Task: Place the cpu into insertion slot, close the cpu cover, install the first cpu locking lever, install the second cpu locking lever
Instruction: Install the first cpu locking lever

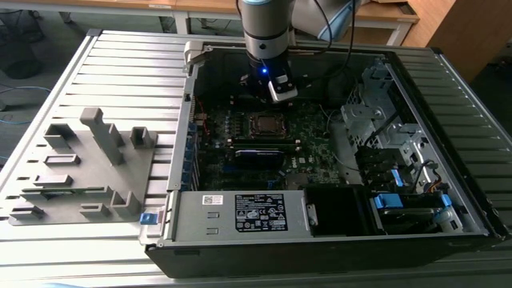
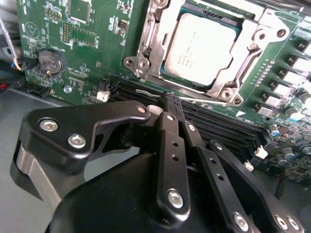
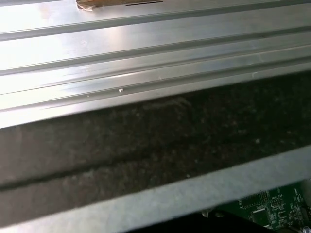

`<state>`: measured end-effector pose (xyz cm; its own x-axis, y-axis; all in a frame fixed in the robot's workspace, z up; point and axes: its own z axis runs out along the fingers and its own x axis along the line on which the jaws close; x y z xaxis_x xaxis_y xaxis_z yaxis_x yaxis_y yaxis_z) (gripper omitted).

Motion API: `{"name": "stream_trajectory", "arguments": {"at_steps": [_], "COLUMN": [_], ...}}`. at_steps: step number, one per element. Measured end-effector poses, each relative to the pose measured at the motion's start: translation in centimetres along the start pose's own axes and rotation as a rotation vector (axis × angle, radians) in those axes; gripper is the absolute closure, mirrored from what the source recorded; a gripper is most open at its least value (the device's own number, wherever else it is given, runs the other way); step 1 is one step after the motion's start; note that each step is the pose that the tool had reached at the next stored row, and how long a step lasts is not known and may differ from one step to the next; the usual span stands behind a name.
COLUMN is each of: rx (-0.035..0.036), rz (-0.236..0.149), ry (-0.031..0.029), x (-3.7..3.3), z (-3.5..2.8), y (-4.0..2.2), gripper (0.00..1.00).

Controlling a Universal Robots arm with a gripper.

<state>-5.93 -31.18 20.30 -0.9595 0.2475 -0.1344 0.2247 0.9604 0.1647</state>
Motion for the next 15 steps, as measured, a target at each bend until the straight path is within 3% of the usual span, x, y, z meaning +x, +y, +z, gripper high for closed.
{"name": "stream_trajectory", "arguments": {"at_steps": [15], "rx": [0.0012], "rz": [0.013], "ry": [-0.0038], "x": [0.11], "z": [0.26], "y": [0.27], "gripper": [0.89]}}
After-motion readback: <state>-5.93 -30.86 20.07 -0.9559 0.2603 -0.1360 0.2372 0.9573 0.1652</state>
